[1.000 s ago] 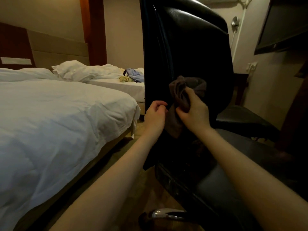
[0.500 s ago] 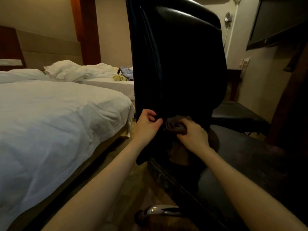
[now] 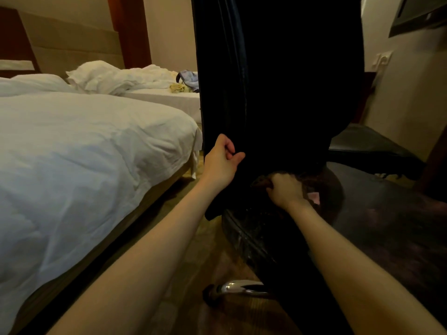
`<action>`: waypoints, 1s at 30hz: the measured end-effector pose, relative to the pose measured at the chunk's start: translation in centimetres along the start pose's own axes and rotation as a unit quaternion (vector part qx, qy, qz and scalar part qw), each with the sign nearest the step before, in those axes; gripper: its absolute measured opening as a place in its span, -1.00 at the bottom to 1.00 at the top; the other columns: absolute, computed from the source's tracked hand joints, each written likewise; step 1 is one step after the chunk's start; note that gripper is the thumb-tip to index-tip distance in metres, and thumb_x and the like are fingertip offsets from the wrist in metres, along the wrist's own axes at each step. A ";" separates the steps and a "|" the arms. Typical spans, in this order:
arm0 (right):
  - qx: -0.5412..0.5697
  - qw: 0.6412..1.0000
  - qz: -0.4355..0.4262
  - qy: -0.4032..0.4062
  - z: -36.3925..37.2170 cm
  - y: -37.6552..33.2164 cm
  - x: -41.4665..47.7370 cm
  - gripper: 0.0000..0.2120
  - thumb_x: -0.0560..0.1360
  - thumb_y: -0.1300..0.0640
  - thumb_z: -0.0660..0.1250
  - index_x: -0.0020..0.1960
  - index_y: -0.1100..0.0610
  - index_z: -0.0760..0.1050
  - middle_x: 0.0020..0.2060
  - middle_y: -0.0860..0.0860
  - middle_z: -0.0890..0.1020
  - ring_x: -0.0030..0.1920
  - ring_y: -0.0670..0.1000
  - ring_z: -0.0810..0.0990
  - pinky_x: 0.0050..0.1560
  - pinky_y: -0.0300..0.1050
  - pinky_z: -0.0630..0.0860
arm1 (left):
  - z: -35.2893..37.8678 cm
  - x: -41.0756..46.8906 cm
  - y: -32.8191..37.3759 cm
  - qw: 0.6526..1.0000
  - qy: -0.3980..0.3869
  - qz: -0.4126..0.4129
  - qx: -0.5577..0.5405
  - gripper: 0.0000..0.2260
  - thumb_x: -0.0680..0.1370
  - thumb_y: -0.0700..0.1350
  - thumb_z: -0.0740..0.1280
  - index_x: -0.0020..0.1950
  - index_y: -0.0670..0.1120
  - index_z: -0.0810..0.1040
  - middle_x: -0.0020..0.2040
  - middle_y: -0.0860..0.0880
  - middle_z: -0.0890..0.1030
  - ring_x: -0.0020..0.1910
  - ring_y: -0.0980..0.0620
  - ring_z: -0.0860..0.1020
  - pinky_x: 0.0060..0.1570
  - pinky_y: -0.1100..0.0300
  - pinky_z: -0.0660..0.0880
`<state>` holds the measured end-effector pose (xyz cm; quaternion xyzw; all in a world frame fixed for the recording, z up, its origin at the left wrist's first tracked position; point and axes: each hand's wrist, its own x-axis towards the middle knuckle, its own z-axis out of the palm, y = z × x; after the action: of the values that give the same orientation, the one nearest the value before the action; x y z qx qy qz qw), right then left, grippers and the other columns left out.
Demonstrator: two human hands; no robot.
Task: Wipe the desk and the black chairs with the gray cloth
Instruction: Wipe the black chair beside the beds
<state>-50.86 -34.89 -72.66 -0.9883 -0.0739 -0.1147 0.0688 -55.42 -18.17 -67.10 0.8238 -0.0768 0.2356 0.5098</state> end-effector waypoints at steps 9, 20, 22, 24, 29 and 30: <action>-0.004 0.989 -0.151 -0.005 0.6 -2.0 -0.8 -0.63 0.50 0.09 0.24 0.31 -0.02 0.45 0.26 0.06 0.51 0.24 0.15 0.45 0.20 -0.07 0.38 | 0.5 1.8 -1.0 1.000 0.000 0.002 0.015 -0.68 0.53 -0.22 0.30 -0.25 0.04 0.20 -0.37 0.03 0.34 -0.39 0.12 0.31 -0.33 0.28 0.28; -0.101 0.912 -0.390 -0.079 -1.7 -6.5 -7.7 -0.67 0.53 0.04 0.22 0.29 -0.07 0.44 0.21 -0.06 0.52 0.17 0.05 0.37 0.10 -0.10 0.26 | 0.3 -2.4 -4.7 0.997 -0.053 -0.023 -0.044 -0.86 0.52 -0.37 0.26 0.05 -0.21 0.44 -0.30 0.04 0.40 -0.33 0.22 0.39 -0.26 0.46 0.34; -0.143 0.884 -0.434 -0.098 -2.2 -6.4 -8.7 -0.67 0.54 0.03 0.22 0.30 -0.06 0.41 0.22 -0.07 0.50 0.13 0.04 0.35 0.05 -0.09 0.26 | -0.6 -5.3 -7.3 0.993 -0.093 -0.072 -0.028 -0.82 0.53 -0.37 0.25 0.03 -0.13 0.48 -0.27 0.00 0.47 -0.28 0.12 0.47 -0.15 0.22 0.40; -0.157 0.884 -0.434 -0.071 -2.7 -5.9 -8.2 -0.62 0.54 0.03 0.22 0.35 -0.06 0.35 0.29 -0.06 0.45 0.18 0.05 0.35 0.10 -0.08 0.30 | -1.6 -7.3 -8.2 0.990 -0.093 -0.095 -0.041 -0.78 0.54 -0.36 0.22 -0.02 -0.04 0.51 -0.17 -0.06 0.52 -0.15 -0.05 0.50 -0.10 0.11 0.42; -0.120 0.929 -0.349 -0.025 -2.5 -6.2 -4.8 -0.50 0.53 0.04 0.22 0.45 -0.11 0.21 0.41 -0.04 0.33 0.34 0.07 0.30 0.27 0.01 0.28 | -2.4 -7.5 -5.9 0.986 -0.146 -0.058 0.053 -0.55 0.50 -0.35 0.25 0.38 -0.12 0.39 0.27 -0.06 0.45 0.26 0.04 0.40 0.16 0.35 0.29; -0.100 0.941 -0.318 -0.051 -2.1 -5.8 -4.5 -0.43 0.49 0.00 0.27 0.46 -0.13 0.16 0.43 -0.03 0.29 0.38 0.08 0.25 0.31 0.08 0.24 | -2.2 -7.6 -6.1 0.978 -0.181 -0.064 0.084 -0.47 0.49 -0.31 0.28 0.45 -0.11 0.29 0.34 -0.07 0.40 0.33 0.02 0.36 0.20 0.34 0.26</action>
<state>-56.60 -30.10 -71.01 -0.9194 -0.3762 -0.0868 -0.0745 -60.53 -14.29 -74.78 0.8957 -0.0947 0.0550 0.4309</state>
